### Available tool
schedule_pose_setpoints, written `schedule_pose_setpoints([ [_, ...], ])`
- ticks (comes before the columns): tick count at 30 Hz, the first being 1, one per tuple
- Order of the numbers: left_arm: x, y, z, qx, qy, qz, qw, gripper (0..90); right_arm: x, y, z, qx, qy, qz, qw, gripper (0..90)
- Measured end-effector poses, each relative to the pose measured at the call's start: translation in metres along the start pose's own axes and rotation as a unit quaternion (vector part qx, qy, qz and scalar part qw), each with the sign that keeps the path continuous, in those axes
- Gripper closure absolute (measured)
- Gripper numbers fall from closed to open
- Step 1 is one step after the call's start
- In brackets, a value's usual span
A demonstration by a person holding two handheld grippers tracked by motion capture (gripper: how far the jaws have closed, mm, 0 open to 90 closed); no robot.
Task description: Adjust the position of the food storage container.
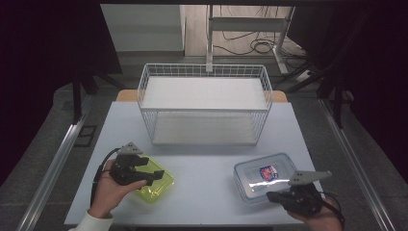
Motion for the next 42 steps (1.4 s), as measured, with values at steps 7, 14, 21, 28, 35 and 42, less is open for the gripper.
schedule_pose_setpoints([
  [7, -0.003, -0.004, 0.002, -0.001, -0.005, 0.007, 1.0, 22.1, 0.022, 0.018, 0.02, -0.022, 0.049, -0.021, 0.9983, 88.7],
  [14, -0.005, -0.008, 0.001, 0.002, -0.009, 0.009, 0.9999, 22.1, 0.014, 0.018, 0.043, -0.015, 0.06, -0.037, 0.9974, 88.7],
  [21, -0.005, -0.01, 0.002, 0.003, -0.008, 0.008, 0.9999, 22.0, 0.005, 0.014, 0.054, -0.001, 0.05, -0.037, 0.998, 88.8],
  [28, -0.003, -0.011, 0.005, 0.005, -0.003, 0.01, 0.9999, 22.0, -0.004, 0.011, 0.066, 0.013, 0.039, -0.032, 0.9987, 88.8],
  [35, -0.004, -0.011, 0.003, 0.004, -0.007, 0.007, 0.9999, 22.0, -0.027, -0.003, 0.024, 0.045, -0.012, -0.023, 0.9986, 88.7],
  [42, -0.005, -0.017, 0.003, 0.009, -0.008, 0.014, 0.9998, 22.0, -0.045, -0.078, -0.013, 0.159, -0.031, 0.043, 0.9859, 88.7],
])
Point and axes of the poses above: each handheld gripper's, and its own axes: z roughly forward along the jaws, x roughly out of its underside, y roughly to its left, the point moved 7 cm from there along z, roughly forward along the jaws, and after that the axes turned 11 degrees about -y, right-handed, at the moved point
